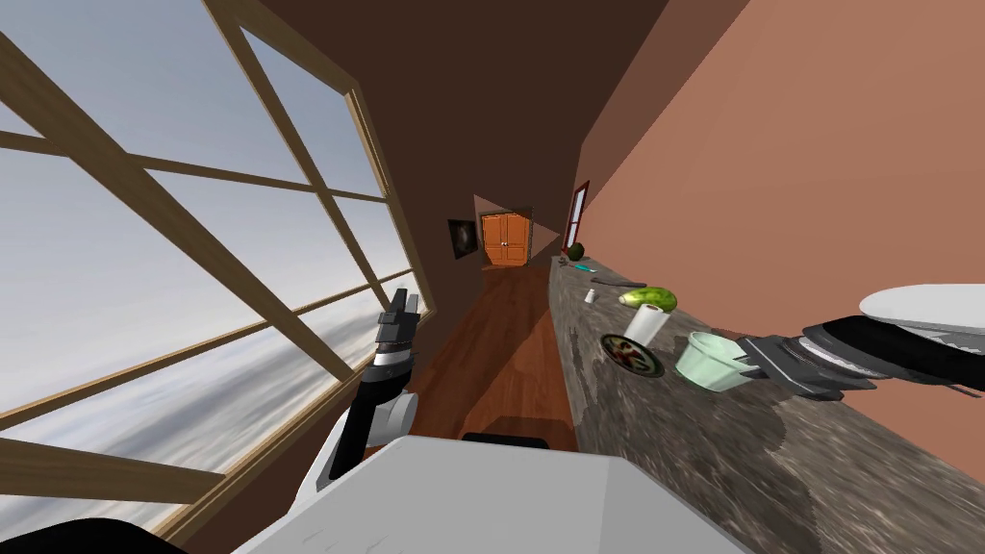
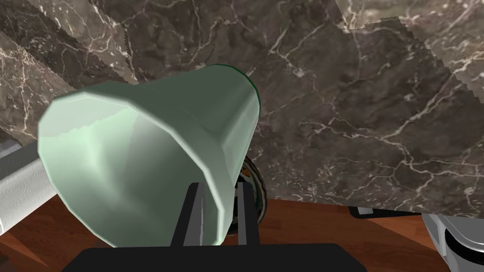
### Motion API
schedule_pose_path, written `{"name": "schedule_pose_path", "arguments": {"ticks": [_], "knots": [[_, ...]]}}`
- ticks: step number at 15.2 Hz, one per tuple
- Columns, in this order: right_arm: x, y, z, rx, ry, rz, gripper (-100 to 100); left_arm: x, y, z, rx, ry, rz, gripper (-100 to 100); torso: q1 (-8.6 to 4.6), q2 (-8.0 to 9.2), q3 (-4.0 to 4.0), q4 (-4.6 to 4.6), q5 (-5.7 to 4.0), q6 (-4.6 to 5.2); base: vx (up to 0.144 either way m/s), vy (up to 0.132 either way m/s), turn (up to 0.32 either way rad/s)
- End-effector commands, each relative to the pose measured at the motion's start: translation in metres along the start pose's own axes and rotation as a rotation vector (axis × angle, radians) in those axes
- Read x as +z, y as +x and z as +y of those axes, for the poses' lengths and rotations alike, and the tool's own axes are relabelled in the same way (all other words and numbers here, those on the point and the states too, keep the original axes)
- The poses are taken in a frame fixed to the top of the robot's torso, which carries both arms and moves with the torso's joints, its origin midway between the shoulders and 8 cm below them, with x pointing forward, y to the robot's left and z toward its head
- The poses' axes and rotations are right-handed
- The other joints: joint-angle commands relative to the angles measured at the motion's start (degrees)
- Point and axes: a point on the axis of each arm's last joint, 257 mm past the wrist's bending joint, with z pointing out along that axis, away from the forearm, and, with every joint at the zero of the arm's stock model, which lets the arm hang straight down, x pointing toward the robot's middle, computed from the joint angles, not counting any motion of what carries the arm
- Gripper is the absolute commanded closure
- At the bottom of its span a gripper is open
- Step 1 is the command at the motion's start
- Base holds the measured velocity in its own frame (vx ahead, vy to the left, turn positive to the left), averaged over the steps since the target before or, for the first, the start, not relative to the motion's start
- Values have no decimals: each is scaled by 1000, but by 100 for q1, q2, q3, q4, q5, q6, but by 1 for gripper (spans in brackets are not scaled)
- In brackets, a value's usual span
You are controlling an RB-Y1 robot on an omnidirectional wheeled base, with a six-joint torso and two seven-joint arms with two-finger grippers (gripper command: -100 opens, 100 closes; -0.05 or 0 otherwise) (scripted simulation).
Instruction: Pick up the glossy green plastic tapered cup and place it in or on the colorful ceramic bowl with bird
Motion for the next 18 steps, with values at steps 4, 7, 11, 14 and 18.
{"name": "schedule_pose_path", "arguments": {"ticks": [4, 7, 11, 14, 18], "knots": [[-16, -32, -18, -64, -12, -21, 100, 0, 0, 0, 0, 0, 0, 0, 5, 0, 1, 2, 4, -1, 17, 13, 10], [-27, -52, -27, -105, -21, -33, 100, 0, 0, 0, 0, 0, 0, 0, 17, -2, 2, 5, 11, -10, 26, 21, 18], [-39, -76, -37, -150, -30, -46, 100, 0, 0, 0, 0, 0, 0, 0, 22, 3, 5, 6, 16, -14, 19, 19, 13], [-49, -95, -44, -186, -37, -58, 100, 0, 0, 0, 0, 0, 0, 0, 29, 2, 4, 6, 19, -17, 23, 20, 24], [-45, -88, -41, -172, -33, -54, -100, 0, 0, 0, 0, 0, 0, 0, 15, 14, 11, 9, 14, -10, 7, 5, 6]]}}
